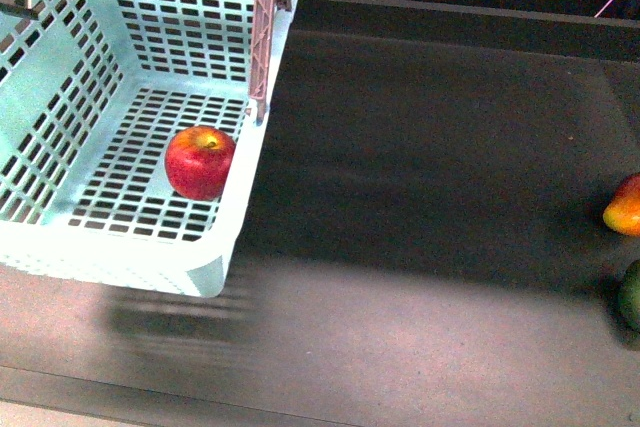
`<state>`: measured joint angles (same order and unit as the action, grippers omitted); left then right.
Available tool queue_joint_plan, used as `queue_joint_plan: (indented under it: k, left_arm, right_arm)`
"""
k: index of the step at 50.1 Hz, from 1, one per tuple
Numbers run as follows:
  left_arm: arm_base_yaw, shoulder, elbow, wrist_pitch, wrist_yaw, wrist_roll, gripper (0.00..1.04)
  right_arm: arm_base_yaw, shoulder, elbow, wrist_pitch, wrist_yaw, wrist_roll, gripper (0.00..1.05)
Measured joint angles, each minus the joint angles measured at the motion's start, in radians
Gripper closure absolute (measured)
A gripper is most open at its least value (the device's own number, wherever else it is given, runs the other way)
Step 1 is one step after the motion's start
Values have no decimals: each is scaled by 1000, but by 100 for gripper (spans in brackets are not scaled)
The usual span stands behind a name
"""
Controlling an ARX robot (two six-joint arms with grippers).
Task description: Pick apple with right arm and hold basket with left
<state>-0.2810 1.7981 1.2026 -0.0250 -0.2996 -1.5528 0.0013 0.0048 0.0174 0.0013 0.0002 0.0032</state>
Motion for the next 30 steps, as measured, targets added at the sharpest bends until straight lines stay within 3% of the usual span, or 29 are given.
queue_joint_plan:
  k: [12, 30]
  left_arm:
    - [6, 187, 169, -26, 54, -73, 87]
    - [47, 253, 147, -20, 77, -64, 87]
  right_arm:
    - [0, 0, 0, 0, 0, 0, 9]
    - [0, 0, 0, 0, 0, 0, 9]
